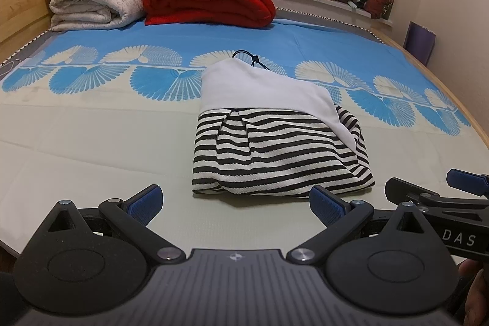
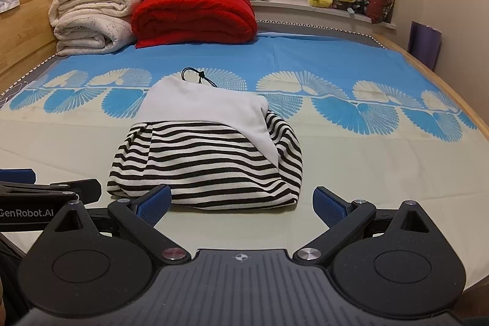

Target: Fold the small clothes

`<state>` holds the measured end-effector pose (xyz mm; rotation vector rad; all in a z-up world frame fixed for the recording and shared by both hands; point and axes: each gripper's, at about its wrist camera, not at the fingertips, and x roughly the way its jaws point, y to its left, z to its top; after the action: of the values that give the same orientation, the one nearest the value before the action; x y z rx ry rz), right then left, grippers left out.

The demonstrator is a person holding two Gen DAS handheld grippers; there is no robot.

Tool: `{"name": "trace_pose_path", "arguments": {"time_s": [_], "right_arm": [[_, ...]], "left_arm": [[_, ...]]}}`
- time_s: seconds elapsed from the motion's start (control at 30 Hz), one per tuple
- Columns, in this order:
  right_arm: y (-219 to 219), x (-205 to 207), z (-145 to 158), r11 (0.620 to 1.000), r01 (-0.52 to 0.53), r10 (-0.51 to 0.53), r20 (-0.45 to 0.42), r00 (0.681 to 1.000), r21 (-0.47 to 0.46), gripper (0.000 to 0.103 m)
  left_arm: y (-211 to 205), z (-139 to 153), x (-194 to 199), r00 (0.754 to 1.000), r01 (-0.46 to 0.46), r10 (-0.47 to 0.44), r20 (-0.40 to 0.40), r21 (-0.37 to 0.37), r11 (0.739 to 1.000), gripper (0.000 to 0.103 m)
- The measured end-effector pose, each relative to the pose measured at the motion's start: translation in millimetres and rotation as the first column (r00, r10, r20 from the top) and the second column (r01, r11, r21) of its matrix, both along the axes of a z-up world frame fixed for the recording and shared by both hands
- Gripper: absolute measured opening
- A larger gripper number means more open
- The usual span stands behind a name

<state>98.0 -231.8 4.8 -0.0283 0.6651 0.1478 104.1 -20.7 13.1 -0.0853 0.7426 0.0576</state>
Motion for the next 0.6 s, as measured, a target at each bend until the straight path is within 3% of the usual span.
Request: {"name": "trace_pose_path", "arguments": {"time_s": [0.6], "right_arm": [[-0.6, -1.0, -4.6, 1.0, 0.003, -0.003, -0.006, 1.0, 0.003, 0.099]], "left_arm": [[-1.2, 0.0, 0.3, 1.0, 0.0, 0.0, 0.001, 0.001, 1.0, 0.102]]}}
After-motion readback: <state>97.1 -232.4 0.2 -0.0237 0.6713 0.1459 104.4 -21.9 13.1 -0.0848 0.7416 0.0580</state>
